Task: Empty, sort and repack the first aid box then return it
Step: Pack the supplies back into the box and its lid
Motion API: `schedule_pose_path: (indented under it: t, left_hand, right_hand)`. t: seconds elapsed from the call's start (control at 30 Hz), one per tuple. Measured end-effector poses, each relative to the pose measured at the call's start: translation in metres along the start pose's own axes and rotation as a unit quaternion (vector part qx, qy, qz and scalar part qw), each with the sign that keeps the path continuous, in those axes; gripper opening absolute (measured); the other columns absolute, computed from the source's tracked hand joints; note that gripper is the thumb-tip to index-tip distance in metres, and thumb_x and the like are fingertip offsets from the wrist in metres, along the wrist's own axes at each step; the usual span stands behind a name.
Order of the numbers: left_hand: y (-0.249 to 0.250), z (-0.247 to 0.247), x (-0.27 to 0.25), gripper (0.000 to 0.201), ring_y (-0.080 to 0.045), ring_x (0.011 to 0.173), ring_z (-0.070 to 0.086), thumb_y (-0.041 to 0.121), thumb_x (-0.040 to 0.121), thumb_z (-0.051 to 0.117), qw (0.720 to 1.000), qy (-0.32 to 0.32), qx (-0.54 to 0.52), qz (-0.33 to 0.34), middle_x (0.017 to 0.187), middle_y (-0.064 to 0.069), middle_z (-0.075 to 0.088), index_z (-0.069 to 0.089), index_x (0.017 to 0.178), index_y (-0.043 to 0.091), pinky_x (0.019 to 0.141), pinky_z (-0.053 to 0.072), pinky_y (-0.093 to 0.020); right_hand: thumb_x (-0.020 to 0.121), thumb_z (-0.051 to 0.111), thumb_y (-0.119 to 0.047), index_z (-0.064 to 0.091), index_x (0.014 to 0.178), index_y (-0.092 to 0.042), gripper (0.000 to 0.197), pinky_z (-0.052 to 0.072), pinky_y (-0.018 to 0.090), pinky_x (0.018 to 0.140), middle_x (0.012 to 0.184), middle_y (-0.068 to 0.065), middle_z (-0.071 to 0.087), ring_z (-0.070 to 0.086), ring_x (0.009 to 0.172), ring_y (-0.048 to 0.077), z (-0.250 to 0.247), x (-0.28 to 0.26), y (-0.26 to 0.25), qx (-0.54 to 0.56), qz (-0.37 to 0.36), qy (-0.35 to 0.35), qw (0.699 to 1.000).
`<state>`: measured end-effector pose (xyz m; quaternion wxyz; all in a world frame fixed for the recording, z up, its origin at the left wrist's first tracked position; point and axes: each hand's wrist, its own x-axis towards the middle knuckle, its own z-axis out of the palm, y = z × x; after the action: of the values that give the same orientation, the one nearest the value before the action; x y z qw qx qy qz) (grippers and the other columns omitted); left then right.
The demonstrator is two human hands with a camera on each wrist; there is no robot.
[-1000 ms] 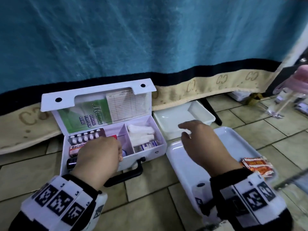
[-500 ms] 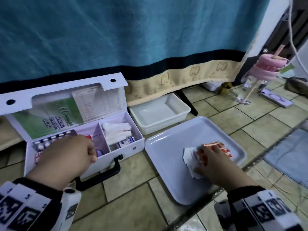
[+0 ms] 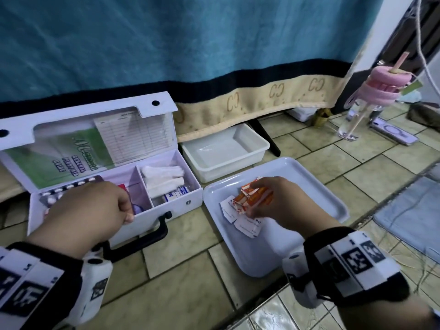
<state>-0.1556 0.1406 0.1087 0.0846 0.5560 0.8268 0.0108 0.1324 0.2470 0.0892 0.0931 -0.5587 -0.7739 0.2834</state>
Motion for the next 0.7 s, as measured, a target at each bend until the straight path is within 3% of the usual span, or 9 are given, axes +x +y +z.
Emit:
schedule_pose_path:
  t: [0.1,0.17,0.27,0.33,0.43,0.53,0.63,0.7]
  left_hand:
    - [0.001,-0.001,-0.002,0.025,-0.01,0.072,0.057,0.033,0.072,0.077,1.0,0.0,-0.005,-0.004,0.065,0.018,0.059,0.063,0.051,0.035,0.061,0.039,-0.023]
    - [0.002,-0.003,-0.004,0.024,-0.01,0.073,0.058,0.032,0.072,0.077,1.0,0.001,-0.013,-0.008,0.066,0.018,0.061,0.064,0.052,0.034,0.063,0.041,-0.023]
    - [0.002,-0.004,-0.004,0.024,-0.011,0.074,0.059,0.031,0.073,0.076,1.0,-0.004,-0.014,-0.011,0.066,0.017,0.061,0.064,0.053,0.033,0.064,0.042,-0.024]
    - [0.001,-0.001,-0.002,0.025,-0.011,0.075,0.059,0.031,0.072,0.077,1.0,-0.007,-0.018,-0.016,0.065,0.018,0.06,0.063,0.052,0.033,0.068,0.046,-0.024]
    - [-0.001,-0.001,-0.003,0.026,-0.005,0.071,0.058,0.028,0.074,0.075,0.999,-0.007,-0.035,-0.016,0.059,0.021,0.058,0.063,0.052,0.032,0.063,0.044,-0.021]
    - [0.001,-0.002,-0.004,0.025,0.001,0.068,0.056,0.026,0.076,0.074,0.998,-0.003,-0.053,-0.013,0.053,0.024,0.057,0.064,0.053,0.029,0.061,0.042,-0.019]
    - [0.003,0.001,-0.01,0.024,-0.009,0.077,0.061,0.028,0.078,0.071,0.999,0.014,-0.041,-0.024,0.067,0.015,0.061,0.061,0.056,0.03,0.072,0.05,-0.023]
    - [0.003,0.005,-0.013,0.022,-0.013,0.083,0.062,0.026,0.081,0.067,0.999,0.031,-0.033,-0.025,0.078,0.01,0.065,0.059,0.06,0.03,0.069,0.048,-0.023]
  right_hand:
    - [0.079,0.071,-0.011,0.065,0.11,-0.023,0.033,0.04,0.007,0.055,0.09,-0.004,0.068,0.059,0.072,0.006,-0.017,0.007,0.002,-0.025,-0.003,0.007,1.0]
    - [0.087,0.055,-0.001,0.066,0.108,-0.022,0.032,0.04,0.007,0.045,0.076,-0.005,0.065,0.058,0.058,0.005,-0.023,0.013,0.003,-0.034,-0.002,0.01,0.999]
    - [0.084,0.06,0.0,0.062,0.105,-0.02,0.029,0.043,0.015,0.041,0.08,0.001,0.065,0.065,0.061,0.017,-0.029,0.016,0.0,-0.033,0.008,0.008,0.999]
    - [0.081,0.065,-0.003,0.066,0.096,-0.015,0.02,0.046,0.016,0.045,0.077,0.003,0.068,0.068,0.066,0.019,-0.033,0.015,-0.006,-0.033,-0.006,0.02,0.999]
    - [0.082,0.066,-0.004,0.069,0.08,-0.019,0.015,0.055,0.03,0.06,0.071,0.004,0.069,0.069,0.063,0.022,-0.034,0.014,-0.029,0.025,-0.057,0.028,0.998]
    - [0.085,0.064,-0.005,0.065,0.077,-0.015,0.013,0.059,0.035,0.063,0.078,0.007,0.07,0.069,0.062,0.026,-0.022,0.02,-0.064,0.148,-0.08,-0.028,0.985]
    - [0.09,0.054,0.001,0.056,0.077,-0.007,0.015,0.06,0.032,0.062,0.081,0.016,0.067,0.069,0.065,0.025,0.002,0.035,-0.106,0.281,-0.098,-0.127,0.946]
    - [0.092,0.049,0.003,0.054,0.078,-0.009,0.019,0.059,0.037,0.072,0.079,0.013,0.066,0.07,0.071,0.026,0.018,0.049,-0.128,0.272,-0.133,-0.146,0.942]
